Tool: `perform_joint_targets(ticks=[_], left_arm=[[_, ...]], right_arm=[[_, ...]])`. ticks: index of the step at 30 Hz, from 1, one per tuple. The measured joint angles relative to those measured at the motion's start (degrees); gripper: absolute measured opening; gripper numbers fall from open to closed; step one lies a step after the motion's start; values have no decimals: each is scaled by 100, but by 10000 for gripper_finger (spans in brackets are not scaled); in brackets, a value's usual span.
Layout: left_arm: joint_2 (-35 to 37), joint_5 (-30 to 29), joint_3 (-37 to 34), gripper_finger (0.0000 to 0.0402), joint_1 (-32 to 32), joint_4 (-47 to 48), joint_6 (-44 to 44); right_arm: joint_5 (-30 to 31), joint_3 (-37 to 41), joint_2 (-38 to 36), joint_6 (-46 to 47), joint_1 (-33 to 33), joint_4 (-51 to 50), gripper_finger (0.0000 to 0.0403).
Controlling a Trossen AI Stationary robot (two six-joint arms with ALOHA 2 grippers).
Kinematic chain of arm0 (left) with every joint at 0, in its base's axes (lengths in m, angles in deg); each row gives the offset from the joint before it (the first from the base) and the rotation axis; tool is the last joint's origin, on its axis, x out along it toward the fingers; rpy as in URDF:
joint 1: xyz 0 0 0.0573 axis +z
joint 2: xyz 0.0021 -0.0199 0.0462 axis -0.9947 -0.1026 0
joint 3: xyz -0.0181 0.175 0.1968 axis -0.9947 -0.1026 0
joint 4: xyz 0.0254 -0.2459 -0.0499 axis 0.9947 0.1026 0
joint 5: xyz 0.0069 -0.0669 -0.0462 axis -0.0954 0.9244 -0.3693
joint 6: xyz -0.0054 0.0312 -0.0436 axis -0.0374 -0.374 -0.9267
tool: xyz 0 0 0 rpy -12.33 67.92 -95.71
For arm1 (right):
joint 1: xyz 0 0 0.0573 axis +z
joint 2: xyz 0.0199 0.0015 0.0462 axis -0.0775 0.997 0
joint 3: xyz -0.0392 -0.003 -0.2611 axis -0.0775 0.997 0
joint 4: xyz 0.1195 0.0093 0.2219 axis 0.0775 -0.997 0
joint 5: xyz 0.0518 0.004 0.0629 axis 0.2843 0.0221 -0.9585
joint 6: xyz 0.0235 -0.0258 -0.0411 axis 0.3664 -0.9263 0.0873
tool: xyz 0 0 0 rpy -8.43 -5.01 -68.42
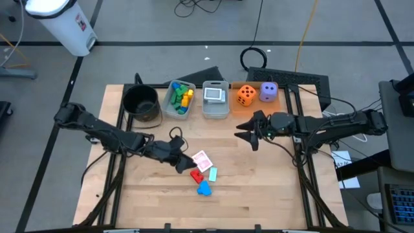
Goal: Pick & Place Toys
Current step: Put the red game piece into the left gray bin
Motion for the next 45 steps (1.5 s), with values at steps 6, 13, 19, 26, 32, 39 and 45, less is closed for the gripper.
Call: perform_joint_targets(ticks=[6, 13, 19, 26, 32, 39, 45], left_arm=[[-32, -3, 1, 266, -401, 88, -226], [-65, 62, 2, 266, -744, 448, 26], [-77, 232, 4, 266, -837, 844, 1189], [-80, 14, 4, 266, -826, 1110, 3279], [-414, 74, 4, 266, -487, 1040, 4747], [-1056, 931, 4, 266, -197, 617, 5147], [-1352, 958, 13, 266, -85, -111, 5383]], right_arm=[[-86, 0, 2, 207, 330, 471, 196], [-61, 0, 242, 250, 790, 1371, 196], [515, 0, 856, 658, 1198, 2246, 196], [1621, -2, 1728, 1276, 1626, 3547, 196], [2320, -2, 2360, 1691, 2012, 4727, 196], [3257, -2, 2773, 866, 2451, 6716, 196], [3688, -2, 2626, 611, 2511, 6519, 196]])
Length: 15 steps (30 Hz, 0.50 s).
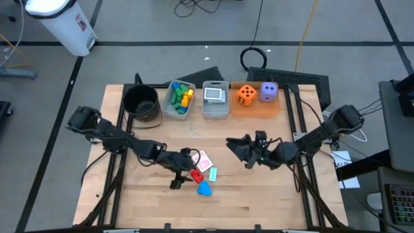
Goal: Pick & Place Toys
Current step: Put the red game piece into the left gray bin
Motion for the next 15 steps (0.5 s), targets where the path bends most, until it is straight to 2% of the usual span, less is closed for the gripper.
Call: perform_joint_targets(ticks=[15], left_arm=[[-697, 292, -9, 266, 156, -188, -319]], right_arm=[[-28, 0, -280, -156, -2, -586, 196]])
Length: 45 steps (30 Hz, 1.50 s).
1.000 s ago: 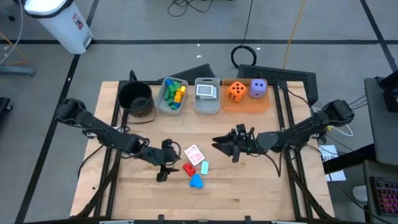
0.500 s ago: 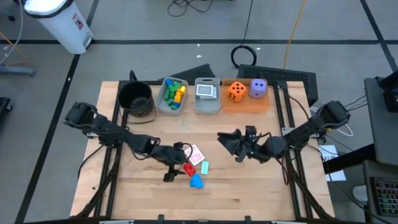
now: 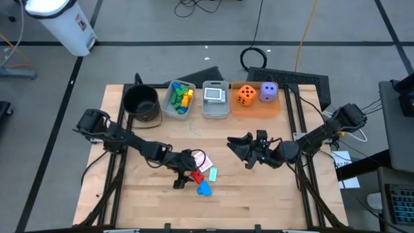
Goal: Pick & Place Toys
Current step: Put the red game piece into the left gray bin
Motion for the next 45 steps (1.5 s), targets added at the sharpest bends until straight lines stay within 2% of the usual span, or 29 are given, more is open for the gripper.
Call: perform_joint_targets(ticks=[6, 10, 26, 31, 33, 38, 42, 45], left_arm=[[-47, -96, 0, 265, 8, 140, -10], [-47, -99, 0, 245, 26, 297, -15], [-47, -138, 0, 64, 26, 257, -45], [-47, -138, 0, 8, 47, 254, -294], [-47, -136, 0, 8, 67, 248, -351], [-47, -18, 0, 41, 87, 119, -349], [-47, 243, 0, 68, 97, 170, -470], [-21, 581, 0, 92, 128, 175, -922]], right_arm=[[-2, 0, 2, 281, 2, -322, 196], [-4, 0, 6, 305, 2, -378, 196], [-2, 0, 4, 200, 2, -372, 196], [-2, 0, 4, 199, 2, -372, 196], [-2, 0, 4, 197, 2, -374, 196], [-2, 0, 4, 200, 2, -374, 196], [-4, 0, 4, 200, 2, -374, 196], [-4, 0, 4, 200, 2, -373, 196]])
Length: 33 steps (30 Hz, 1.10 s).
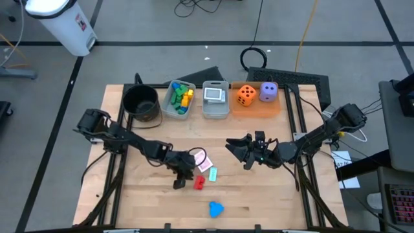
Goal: Pick & Place Toys
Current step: Put the red game piece into the left gray bin
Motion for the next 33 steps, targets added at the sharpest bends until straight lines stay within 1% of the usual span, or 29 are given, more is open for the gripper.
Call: perform_joint_targets(ticks=[5, 7, 9, 14, 16, 18, 20, 22, 24, 26, 30, 33], left_arm=[[36, 673, 52, 141, 65, -180, -1061], [36, 776, 130, 163, 58, -445, -1476], [36, 754, 189, 183, 20, -806, -1810], [36, 387, 305, 224, -70, -1727, -2342], [38, 86, 379, 235, -88, -1746, -2442], [31, -236, 450, 242, -122, -1666, -2505], [31, -559, 566, 243, -171, -1660, -2625], [33, -922, 687, 240, -231, -1631, -2730], [33, -1331, 871, 235, -316, -1342, -2854], [33, -1702, 1188, 226, -407, -737, -2961], [33, -2191, 1992, 205, -538, 1108, -3358], [32, -2442, 2460, 189, -574, 2233, -3857]], right_arm=[[0, 0, 0, 0, 0, -1, 196], [0, 0, 0, -9, 0, -7, 196], [0, 0, 0, -89, -2, -20, 196], [-4, 0, -4, -386, -2, -23, 196], [-114, 0, -64, -510, -2, -62, 196], [-392, 0, -202, -660, -2, -194, 196], [-665, 0, -404, -801, -2, -492, 196], [-846, 0, -679, -927, 0, -1013, 196], [-909, 0, -989, -953, 0, -1648, 196], [-915, 0, -1298, -904, 0, -2426, 196], [-927, 0, -1789, -739, 0, -3778, 196], [-929, 0, -2015, -617, 0, -4363, 196]])
